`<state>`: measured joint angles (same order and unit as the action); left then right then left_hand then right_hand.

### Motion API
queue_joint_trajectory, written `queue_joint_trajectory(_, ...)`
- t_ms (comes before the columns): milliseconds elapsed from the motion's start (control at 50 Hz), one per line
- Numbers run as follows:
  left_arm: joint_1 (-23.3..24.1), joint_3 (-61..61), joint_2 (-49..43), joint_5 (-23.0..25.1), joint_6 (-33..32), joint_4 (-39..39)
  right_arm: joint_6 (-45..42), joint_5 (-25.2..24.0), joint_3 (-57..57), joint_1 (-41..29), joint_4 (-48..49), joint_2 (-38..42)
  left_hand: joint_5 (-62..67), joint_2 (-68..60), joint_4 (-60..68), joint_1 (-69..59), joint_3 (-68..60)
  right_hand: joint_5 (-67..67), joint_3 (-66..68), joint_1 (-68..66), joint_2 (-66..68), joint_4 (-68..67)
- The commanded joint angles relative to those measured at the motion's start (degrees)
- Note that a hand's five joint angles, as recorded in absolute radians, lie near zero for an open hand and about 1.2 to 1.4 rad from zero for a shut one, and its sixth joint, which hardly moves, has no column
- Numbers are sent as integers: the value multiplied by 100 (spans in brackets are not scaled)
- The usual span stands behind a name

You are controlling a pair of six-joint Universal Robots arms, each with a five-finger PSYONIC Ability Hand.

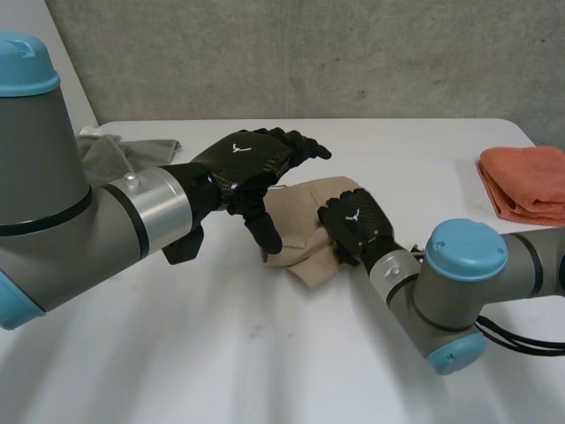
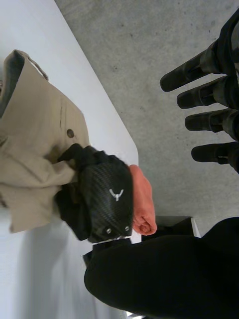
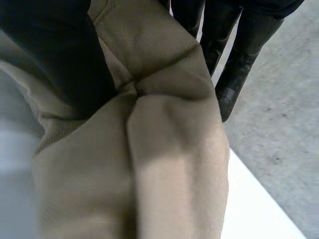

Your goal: Fold the laundry.

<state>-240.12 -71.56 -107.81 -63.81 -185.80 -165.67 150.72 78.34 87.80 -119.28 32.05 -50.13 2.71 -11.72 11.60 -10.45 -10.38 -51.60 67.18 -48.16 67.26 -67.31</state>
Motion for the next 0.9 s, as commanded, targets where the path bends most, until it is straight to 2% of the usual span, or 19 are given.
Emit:
queue_joint_trajectory(20,0,1,15,0,0,0,-69,14,-193,474,-67,-67,-199,100,-88,-27,-34,-1840,1282,-3184,1274,-1269)
queue_joint_trajectory(100,-9,1,15,0,0,0,-332,-240,-202,1186,-76,-137,-199,100,-88,-27,-34,-1840,1282,-3184,1274,-1269)
queue_joint_trajectory(180,-17,10,24,0,0,-9,-972,-950,-272,2012,-102,-217,-199,100,-88,-27,-34,-1840,1282,-3184,1274,-1269)
queue_joint_trajectory(260,-35,10,15,0,0,-9,-1255,-1601,-587,2373,-67,-182,-199,100,-88,-27,-34,-1840,1282,-3184,1274,-1269)
queue_joint_trajectory(340,-35,10,15,0,0,-9,-1020,-1796,-1253,2497,-50,-129,-199,100,-88,-27,-34,-1840,1282,-3184,1274,-1269)
queue_joint_trajectory(440,-26,10,15,0,0,-9,-308,-1717,-2310,2559,-93,38,-199,100,-88,-27,-34,-1840,1282,-3184,1274,-1269)
queue_joint_trajectory(520,-26,2,24,0,0,-9,53,-1691,-2531,2594,-312,38,-199,100,-88,-27,-34,-1840,1282,-3184,1274,-1269)
queue_joint_trajectory(560,-26,1,24,0,0,-9,141,-1761,-2426,2585,-689,-23,-199,100,-88,-27,-34,1952,-2510,608,-2517,2523)
queue_joint_trajectory(620,-26,1,24,0,0,-9,124,-1980,-2207,2585,-1033,-84,-199,100,-88,-27,-34,3248,-3805,1903,-3813,3819)
queue_joint_trajectory(640,-26,1,24,0,0,-9,81,-2225,-2006,2594,-1190,-163,-199,100,-88,-27,-34,3917,-4475,2573,-4483,4488)
queue_joint_trajectory(700,-35,1,24,0,0,-9,63,-2805,-1618,2611,-1271,-313,-215,117,-105,-10,-17,4662,-5220,3318,-5228,5233)
queue_joint_trajectory(720,-26,1,24,0,0,-9,10,-3216,-1330,2612,-1271,-400,-199,100,-88,-27,-34,4864,-5422,3519,-5429,5435)
queue_joint_trajectory(800,-35,-7,15,0,9,-9,-261,-3781,-679,2612,-1289,-524,-199,100,-88,-27,-34,5068,-5625,3723,-5633,5639)
queue_joint_trajectory(900,-35,-7,-11,0,96,-9,-903,-3826,-115,2620,-1324,-559,-199,100,-88,-27,-34,5118,-5676,3774,-5684,5689)
